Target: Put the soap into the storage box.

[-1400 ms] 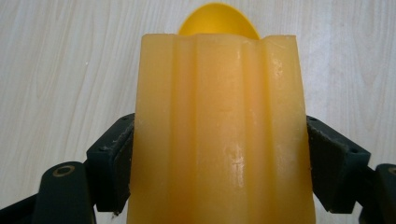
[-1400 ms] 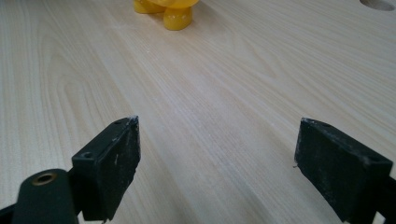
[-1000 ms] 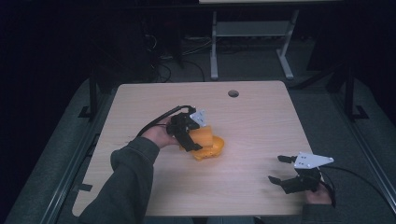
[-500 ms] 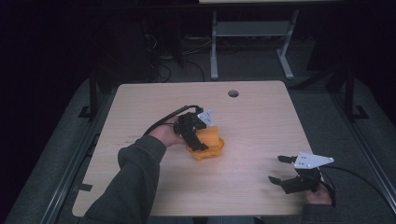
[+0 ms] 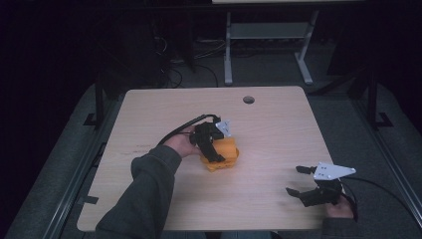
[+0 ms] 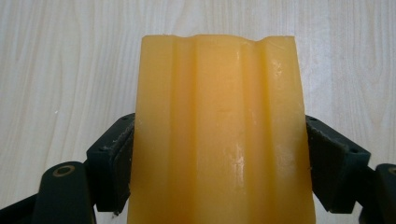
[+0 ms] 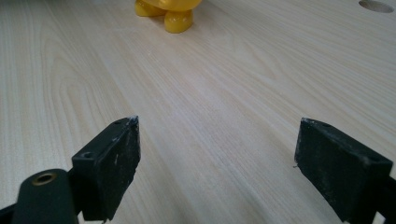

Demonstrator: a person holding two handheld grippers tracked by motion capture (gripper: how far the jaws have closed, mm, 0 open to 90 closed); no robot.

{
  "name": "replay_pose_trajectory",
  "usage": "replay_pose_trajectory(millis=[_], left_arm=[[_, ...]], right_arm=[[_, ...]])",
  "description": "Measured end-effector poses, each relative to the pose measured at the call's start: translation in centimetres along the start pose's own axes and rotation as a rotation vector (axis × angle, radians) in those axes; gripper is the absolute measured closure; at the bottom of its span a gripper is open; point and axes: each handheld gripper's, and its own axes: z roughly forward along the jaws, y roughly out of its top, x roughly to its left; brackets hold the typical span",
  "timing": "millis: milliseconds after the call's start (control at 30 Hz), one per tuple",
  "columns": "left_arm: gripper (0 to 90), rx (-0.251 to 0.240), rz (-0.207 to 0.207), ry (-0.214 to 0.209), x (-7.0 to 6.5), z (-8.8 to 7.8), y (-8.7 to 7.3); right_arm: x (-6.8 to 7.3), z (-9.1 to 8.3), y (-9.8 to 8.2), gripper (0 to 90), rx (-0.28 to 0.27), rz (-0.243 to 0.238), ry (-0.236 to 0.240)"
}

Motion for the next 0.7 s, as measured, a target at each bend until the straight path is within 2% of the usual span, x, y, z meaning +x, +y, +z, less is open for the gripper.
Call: replay_pose_trajectory(millis=[700], left_arm=[[20.8, 0.003, -0.016, -0.023, 0.5, 1.3, -0.6]], right_arm=[[0.0, -0.1, 0.0, 13.7, -0.002, -0.001, -0.002]])
